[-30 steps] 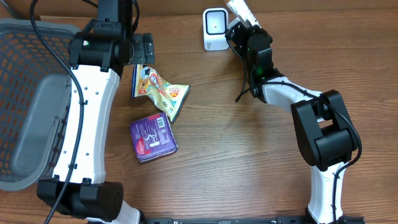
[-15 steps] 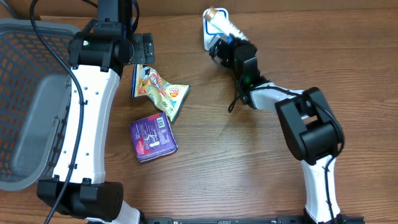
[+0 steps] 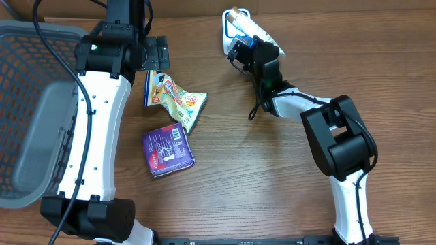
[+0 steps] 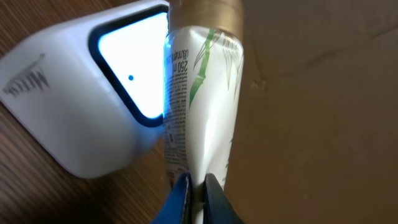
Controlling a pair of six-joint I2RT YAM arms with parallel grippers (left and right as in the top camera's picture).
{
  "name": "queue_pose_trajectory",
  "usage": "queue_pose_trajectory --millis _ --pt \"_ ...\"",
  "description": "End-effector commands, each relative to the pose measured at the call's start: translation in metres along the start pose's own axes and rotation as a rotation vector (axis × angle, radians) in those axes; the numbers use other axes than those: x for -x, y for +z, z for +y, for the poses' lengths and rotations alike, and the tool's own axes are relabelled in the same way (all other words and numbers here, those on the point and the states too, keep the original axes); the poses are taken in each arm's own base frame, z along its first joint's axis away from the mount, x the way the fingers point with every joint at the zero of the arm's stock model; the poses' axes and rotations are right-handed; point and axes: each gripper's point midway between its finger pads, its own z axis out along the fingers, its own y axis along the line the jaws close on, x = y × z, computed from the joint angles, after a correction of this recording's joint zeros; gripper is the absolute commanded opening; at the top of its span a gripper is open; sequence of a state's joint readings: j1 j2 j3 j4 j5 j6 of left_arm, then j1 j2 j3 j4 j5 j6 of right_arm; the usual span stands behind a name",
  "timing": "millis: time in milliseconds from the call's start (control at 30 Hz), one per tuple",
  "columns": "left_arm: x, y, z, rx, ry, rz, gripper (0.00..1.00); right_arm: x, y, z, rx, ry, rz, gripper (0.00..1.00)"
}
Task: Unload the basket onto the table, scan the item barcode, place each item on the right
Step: 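Lift the white-green tube and hold it in front of the scanner, then carry the tube to the right edge and release it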
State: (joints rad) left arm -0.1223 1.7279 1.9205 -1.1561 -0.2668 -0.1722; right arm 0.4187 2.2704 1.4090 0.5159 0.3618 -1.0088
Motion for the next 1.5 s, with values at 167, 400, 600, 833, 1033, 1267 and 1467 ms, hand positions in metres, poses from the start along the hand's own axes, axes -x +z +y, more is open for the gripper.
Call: queue_pose_trajectory --millis 167,400,600,833,1033,1267,1467 --pt "0.007 -0.008 0.005 0.011 0.008 -0.028 1.00 -0.025 -0.078 -0.150 -0.384 0.406 0.333 0.04" --pt "0.007 -0.008 0.005 0.011 0.008 -0.028 1.00 -0.154 -0.140 -0.143 -0.297 0.742 0.756 0.04" --pt "0.007 -0.008 0.005 0.011 0.008 -0.028 1.00 -0.298 -0.199 -0.150 -0.390 0.947 1.128 0.04" --pt "0.007 -0.008 0.005 0.011 0.008 -0.028 1.00 -0.414 -0.236 -0.159 -0.418 1.278 1.191 0.04" --pt "0.007 -0.008 0.005 0.011 0.008 -0.028 1.00 -0.448 -0.260 -0.146 -0.347 1.470 1.206 0.12" --pt "0.007 -0.008 0.005 0.011 0.008 -0.028 1.00 -0.371 -0.229 -0.217 -0.225 1.543 0.928 1.00" --pt "0.007 -0.008 0.005 0.011 0.008 -0.028 1.00 -0.205 -0.199 -0.252 0.184 1.533 0.519 1.00"
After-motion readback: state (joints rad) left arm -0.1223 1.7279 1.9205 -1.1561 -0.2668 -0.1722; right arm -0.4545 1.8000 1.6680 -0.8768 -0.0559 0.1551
